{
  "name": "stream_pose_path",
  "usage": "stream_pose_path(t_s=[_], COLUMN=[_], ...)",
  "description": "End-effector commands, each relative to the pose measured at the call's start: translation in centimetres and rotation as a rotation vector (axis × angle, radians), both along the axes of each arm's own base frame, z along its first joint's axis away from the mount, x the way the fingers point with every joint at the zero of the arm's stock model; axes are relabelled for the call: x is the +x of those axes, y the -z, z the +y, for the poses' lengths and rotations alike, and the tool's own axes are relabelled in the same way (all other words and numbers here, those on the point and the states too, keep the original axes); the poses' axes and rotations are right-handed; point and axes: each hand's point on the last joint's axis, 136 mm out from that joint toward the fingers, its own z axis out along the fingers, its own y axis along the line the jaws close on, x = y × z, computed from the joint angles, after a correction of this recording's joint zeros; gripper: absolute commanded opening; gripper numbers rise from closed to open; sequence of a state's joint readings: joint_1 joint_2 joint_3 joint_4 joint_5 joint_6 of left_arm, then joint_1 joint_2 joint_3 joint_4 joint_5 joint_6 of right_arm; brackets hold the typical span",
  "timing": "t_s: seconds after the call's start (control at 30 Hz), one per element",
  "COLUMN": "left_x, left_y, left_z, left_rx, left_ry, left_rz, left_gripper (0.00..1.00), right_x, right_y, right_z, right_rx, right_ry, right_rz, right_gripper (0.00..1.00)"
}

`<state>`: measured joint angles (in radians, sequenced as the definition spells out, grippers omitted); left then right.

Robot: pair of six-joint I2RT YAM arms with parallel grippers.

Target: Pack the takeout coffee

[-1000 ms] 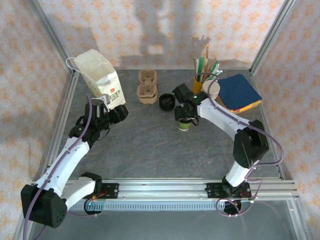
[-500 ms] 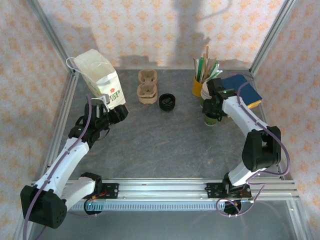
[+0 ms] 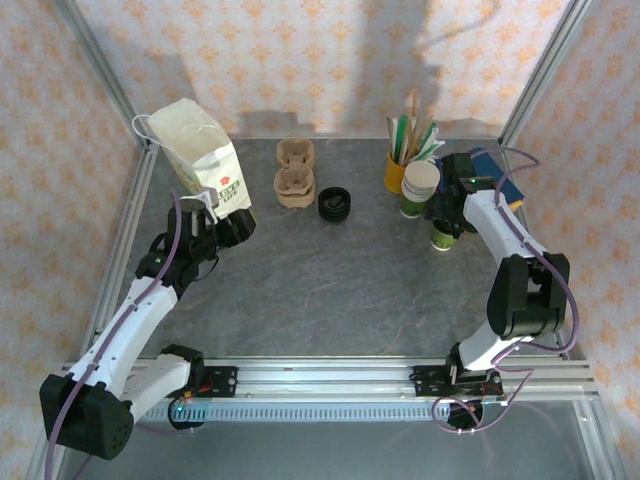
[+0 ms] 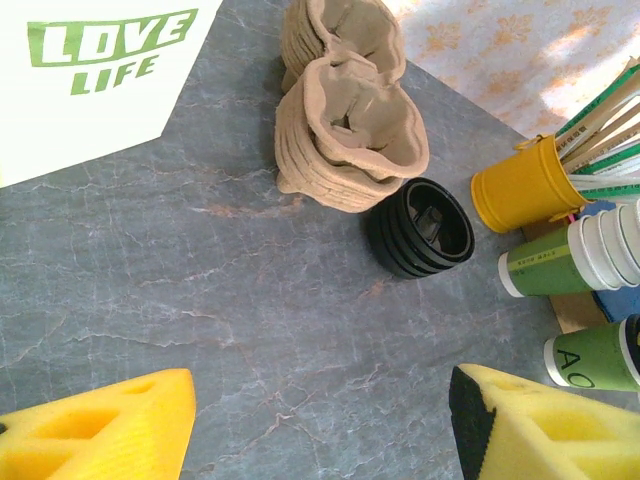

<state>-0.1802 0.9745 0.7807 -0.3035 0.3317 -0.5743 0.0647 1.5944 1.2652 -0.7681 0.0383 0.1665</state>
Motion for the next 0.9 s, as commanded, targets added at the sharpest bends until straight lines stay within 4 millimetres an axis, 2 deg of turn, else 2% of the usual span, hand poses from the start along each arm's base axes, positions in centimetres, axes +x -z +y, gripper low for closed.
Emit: stream_pose_path(t_s=[0.0, 0.17, 0.47, 0.6, 0.73, 0.87], left_x=[0.0, 0.1, 0.5, 0.8, 1.3, 1.8], left_y=[-0.6, -0.4, -0.8, -1.8, -2.8, -3.1], left_z=[0.6, 0.4, 0.2, 0.1, 0.0, -0.6], left_rx=[0.004, -0.009, -0.02, -0.022, -0.024, -0.042], left_ry=[-0.019, -0.016, -0.009, -0.008, -0.007, 0.018], left_rz=[-0.024, -0.03, -0.055, -0.069, -0.08, -0.091], left_gripper=[0.7, 0.7, 0.7, 0.7, 0.71, 0.71], right_x=[0.1, 0.6, 1.2, 1.5, 1.6, 1.1], right_y=[0.0, -1.3, -4.8, -7.8, -11.9, -15.0], right_z=[-0.2, 0.0, -0.3, 0.1, 1.9, 3.9], right_rx=[-0.007, 0.004, 0.002, 0.027, 0.122, 0.241], right_ry=[0.012, 0.009, 0.027, 0.011, -0.043, -0.098], right_rz=[0.008, -0.026, -0.088, -0.145, -0.26, -0.375], right_gripper=[0.85, 0.87, 0.95, 0.95, 0.94, 0.94])
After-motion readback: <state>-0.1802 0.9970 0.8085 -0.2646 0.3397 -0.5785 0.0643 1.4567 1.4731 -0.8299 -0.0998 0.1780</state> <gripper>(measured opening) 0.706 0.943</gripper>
